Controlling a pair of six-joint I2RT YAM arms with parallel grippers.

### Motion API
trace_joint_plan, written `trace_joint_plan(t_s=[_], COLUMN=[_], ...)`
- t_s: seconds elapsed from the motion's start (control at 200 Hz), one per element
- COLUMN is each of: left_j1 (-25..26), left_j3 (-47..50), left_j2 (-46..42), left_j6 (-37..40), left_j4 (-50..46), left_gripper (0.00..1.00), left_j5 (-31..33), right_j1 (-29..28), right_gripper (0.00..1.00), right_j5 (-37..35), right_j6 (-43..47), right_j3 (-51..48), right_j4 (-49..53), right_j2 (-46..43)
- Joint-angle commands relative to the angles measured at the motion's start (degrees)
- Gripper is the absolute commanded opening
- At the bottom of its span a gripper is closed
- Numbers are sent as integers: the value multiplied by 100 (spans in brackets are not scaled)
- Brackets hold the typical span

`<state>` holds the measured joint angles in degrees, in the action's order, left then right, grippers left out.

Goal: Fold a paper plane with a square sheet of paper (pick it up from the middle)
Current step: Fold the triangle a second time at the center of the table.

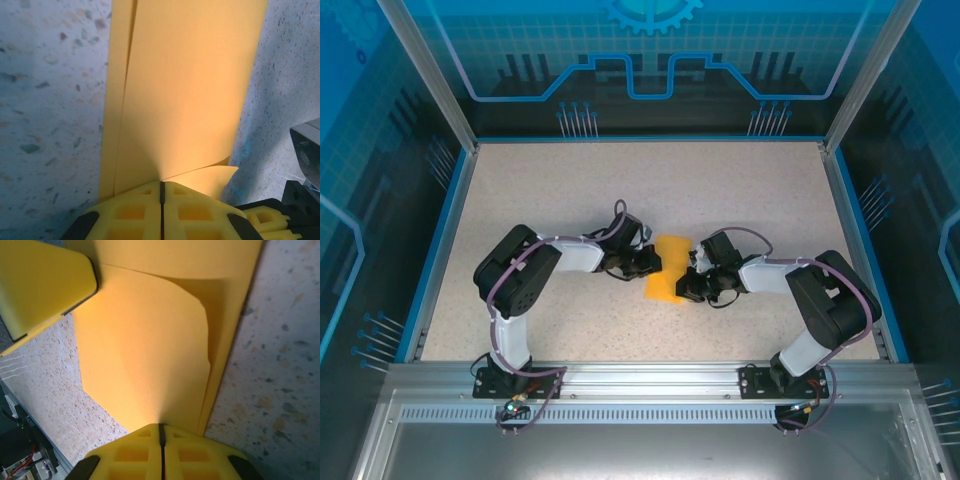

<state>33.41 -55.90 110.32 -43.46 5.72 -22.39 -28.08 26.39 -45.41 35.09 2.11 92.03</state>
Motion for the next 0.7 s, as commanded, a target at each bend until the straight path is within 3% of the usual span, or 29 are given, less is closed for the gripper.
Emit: trace_joint_plan(t_s=[0.0,0.37,0.695], left_j1=[-262,-397,-320], left_j3=[-83,-331,-486], left_j2=[218,110,-758], left_j6=[174,337,379], left_j4=[-469,-735,-957], left_gripper=[8,9,13], left_j5=[525,417,-6], right_j1=[34,39,33], right_gripper=[7,7,8], right_j5=[-438,-372,-337], right_j6=[97,76,63], right_j3=[-248,-231,-187], right_j4=[782,721,669], right_j2=[96,78,78])
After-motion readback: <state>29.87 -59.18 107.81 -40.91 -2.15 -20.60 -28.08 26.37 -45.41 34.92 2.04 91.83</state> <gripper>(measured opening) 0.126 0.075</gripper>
